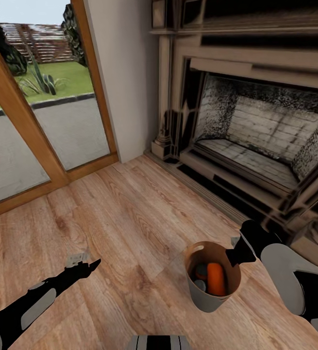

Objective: Put the three can of soda from the living room inside the tash can in the kitchen.

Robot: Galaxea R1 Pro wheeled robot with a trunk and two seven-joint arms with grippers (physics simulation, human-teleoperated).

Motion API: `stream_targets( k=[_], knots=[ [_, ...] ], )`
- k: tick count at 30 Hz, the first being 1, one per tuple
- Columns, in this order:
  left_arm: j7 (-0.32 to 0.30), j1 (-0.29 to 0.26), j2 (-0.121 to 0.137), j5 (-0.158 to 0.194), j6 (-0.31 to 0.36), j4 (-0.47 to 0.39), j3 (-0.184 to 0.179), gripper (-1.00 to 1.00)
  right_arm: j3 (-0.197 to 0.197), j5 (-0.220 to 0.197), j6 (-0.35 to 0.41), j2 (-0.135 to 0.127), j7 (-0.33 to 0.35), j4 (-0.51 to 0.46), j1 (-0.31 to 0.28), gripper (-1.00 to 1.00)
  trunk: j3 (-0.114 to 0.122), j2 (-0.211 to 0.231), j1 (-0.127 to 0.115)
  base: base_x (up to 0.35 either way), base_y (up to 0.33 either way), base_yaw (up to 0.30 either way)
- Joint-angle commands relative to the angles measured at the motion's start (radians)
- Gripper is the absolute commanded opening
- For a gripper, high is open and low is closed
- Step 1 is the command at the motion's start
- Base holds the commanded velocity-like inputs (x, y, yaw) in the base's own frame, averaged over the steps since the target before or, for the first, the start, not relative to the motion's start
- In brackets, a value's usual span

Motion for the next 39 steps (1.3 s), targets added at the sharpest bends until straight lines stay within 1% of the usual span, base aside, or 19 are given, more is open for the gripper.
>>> stream_targets(
  k=[1, 5, 6, 14, 39],
  knots=[
    [0.000, -0.001, -0.001, 0.000, 0.000, 0.001, -0.001, 1.00, -0.021, 0.006, 0.000, 0.006, -0.072, -0.007, 0.009, -1.00, -0.001, 0.000, 0.001, 0.000, 0.000, 0.000],
    [0.000, -0.001, -0.005, 0.000, 0.000, 0.002, -0.001, 1.00, -0.022, 0.005, 0.000, 0.006, -0.074, -0.007, 0.009, -1.00, -0.001, 0.000, 0.001, 0.000, 0.000, 0.000],
    [0.000, -0.001, -0.007, 0.000, 0.000, 0.002, -0.001, 1.00, -0.023, 0.005, 0.000, 0.005, -0.074, -0.007, 0.009, 1.00, -0.001, 0.000, 0.001, 0.000, 0.000, 0.000],
    [0.000, -0.001, -0.009, 0.000, 0.000, 0.004, -0.001, 1.00, -0.029, 0.002, 0.000, 0.006, -0.074, -0.007, 0.009, 1.00, -0.001, 0.000, 0.001, 0.000, 0.000, 0.000],
    [0.000, -0.001, -0.009, 0.001, 0.000, 0.004, -0.001, 1.00, -0.029, 0.000, 0.000, 0.007, -0.074, -0.008, 0.010, 1.00, -0.001, 0.000, 0.001, 0.000, 0.000, 0.000]
  ],
)
